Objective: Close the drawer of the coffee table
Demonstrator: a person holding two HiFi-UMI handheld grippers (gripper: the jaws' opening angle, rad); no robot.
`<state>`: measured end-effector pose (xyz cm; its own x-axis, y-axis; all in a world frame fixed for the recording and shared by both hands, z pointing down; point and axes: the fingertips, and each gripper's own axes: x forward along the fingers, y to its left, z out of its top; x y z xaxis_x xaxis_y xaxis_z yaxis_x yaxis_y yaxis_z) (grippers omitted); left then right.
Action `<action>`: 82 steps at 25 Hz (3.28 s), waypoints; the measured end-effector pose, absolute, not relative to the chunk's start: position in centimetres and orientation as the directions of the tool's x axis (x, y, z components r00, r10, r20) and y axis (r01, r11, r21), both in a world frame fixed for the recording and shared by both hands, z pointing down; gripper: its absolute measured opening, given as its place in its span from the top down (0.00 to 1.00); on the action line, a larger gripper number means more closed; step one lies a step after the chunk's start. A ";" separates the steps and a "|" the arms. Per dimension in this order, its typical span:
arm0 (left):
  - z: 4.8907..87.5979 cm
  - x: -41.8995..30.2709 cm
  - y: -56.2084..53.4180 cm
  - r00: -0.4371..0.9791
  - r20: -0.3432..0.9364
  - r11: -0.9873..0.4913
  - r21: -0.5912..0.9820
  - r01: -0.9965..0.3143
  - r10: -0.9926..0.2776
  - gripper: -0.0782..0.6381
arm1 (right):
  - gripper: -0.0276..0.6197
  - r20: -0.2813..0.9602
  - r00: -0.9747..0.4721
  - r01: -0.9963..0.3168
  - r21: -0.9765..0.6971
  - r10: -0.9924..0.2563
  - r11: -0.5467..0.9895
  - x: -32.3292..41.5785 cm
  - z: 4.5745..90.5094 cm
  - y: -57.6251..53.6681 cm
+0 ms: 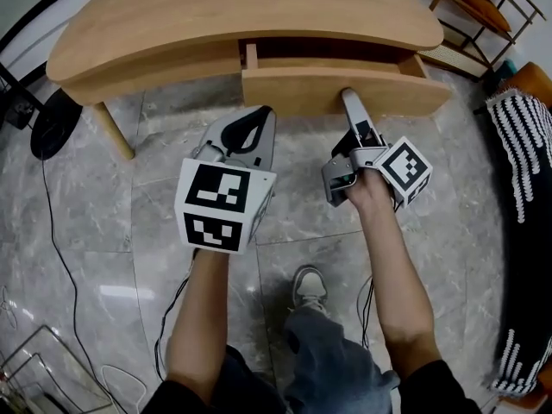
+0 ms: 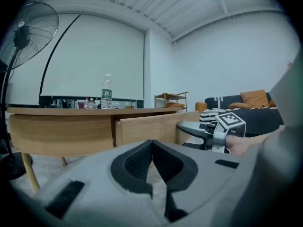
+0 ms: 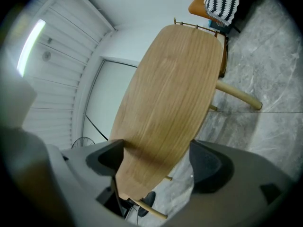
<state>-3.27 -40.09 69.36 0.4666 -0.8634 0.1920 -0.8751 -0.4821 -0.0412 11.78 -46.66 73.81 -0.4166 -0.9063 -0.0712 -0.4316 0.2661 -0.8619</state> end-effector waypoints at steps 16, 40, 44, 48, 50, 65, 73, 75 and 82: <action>70.9 -5.3 -42.3 0.428 0.206 -0.441 -0.020 -0.897 -0.880 0.89 | 0.31 -0.113 -0.420 -0.401 -0.867 -0.900 0.296 10.3 73.4 -52.2; 71.8 -7.8 -43.4 0.364 0.254 -0.395 -0.082 -0.915 -0.896 0.89 | 0.30 -0.146 -0.383 -0.401 -0.863 -0.912 0.307 9.4 73.4 -58.1; 71.6 -8.2 -43.3 0.354 0.252 -0.386 -0.087 -0.919 -0.901 0.89 | 0.33 -0.142 -0.378 -0.396 -0.868 -0.915 0.299 9.5 73.5 -57.9; 70.7 -7.8 -43.1 0.362 0.236 -0.389 -0.079 -0.918 -0.902 0.89 | 0.44 -0.116 -0.398 -0.410 -0.865 -0.910 0.290 9.7 73.6 -56.5; 69.7 -7.4 -43.2 0.372 0.229 -0.399 -0.088 -0.913 -0.900 0.89 | 0.47 -0.114 -0.420 -0.444 -0.839 -0.900 0.314 9.4 72.8 -55.6; 55.2 -5.9 -42.8 0.411 0.333 -0.437 -0.005 -0.899 -0.849 0.89 | 0.74 0.098 -0.511 -0.658 -0.684 -0.854 0.315 9.0 57.3 -49.7; 38.0 -7.2 -43.6 0.362 0.364 -0.385 0.011 -0.923 -0.858 0.89 | 0.87 0.171 -0.552 -0.725 -0.582 -0.816 0.368 8.5 39.8 -49.4; 33.5 -7.4 -43.6 0.357 0.366 -0.382 0.005 -0.924 -0.859 0.89 | 0.89 0.174 -0.567 -0.738 -0.541 -0.805 0.403 8.0 34.6 -49.3; 19.1 -8.7 -42.1 0.322 0.359 -0.340 0.012 -0.940 -0.876 0.89 | 0.94 0.167 -0.625 -0.760 -0.353 -0.762 0.546 6.8 17.9 -47.7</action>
<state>-8.69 -42.12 19.09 0.3217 -0.8760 0.3595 -0.9402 -0.3404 0.0120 6.80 -47.74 17.94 -0.6251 -0.7624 0.1672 -0.7600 0.5458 -0.3528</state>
